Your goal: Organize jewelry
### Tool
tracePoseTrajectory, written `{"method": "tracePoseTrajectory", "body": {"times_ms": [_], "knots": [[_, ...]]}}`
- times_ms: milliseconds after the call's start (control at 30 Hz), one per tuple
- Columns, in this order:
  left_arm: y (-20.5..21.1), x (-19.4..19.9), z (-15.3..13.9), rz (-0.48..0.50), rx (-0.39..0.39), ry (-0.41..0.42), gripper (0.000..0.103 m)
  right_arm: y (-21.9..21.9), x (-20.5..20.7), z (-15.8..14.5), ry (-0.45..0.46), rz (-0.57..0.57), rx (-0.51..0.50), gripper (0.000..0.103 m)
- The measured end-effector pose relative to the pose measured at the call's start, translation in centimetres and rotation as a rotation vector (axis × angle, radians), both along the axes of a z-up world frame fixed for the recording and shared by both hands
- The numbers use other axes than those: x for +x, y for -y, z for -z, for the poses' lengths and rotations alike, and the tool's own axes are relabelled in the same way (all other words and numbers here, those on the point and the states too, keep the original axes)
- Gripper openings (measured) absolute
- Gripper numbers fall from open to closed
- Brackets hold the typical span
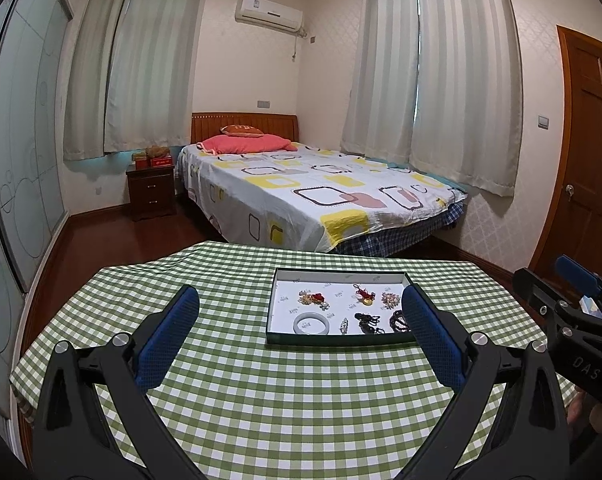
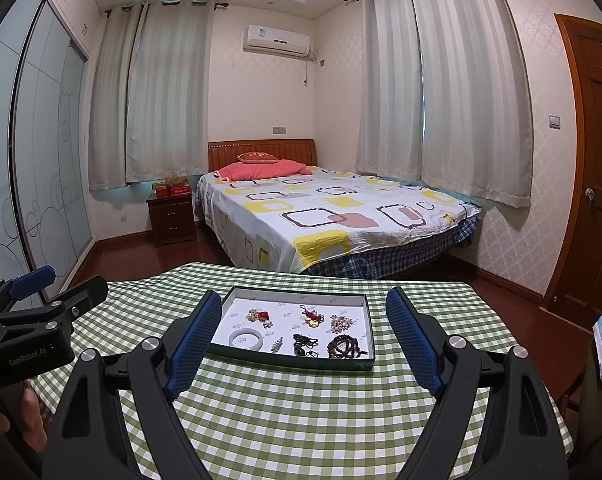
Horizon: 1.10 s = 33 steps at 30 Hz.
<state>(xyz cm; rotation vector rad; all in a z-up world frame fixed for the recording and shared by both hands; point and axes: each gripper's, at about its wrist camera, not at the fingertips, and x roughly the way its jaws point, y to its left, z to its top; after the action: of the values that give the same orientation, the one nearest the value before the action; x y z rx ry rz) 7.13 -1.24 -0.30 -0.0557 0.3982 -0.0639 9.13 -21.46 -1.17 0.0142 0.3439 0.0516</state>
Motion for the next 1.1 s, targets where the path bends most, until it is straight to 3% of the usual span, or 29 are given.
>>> {"method": "tracePoseTrajectory", "body": {"times_ms": [900, 1100], "knots": [[-0.6, 1.0, 0.4, -0.006, -0.034, -0.013, 0.099, 0.6, 0.3, 0.5, -0.013, 0.006, 0.000, 0.081], [-1.0, 2.7, 1.4, -0.058, 0.029, -0.008, 0.099, 1.4, 1.4, 1.2, -0.030, 0.027, 0.009, 0.081]]}}
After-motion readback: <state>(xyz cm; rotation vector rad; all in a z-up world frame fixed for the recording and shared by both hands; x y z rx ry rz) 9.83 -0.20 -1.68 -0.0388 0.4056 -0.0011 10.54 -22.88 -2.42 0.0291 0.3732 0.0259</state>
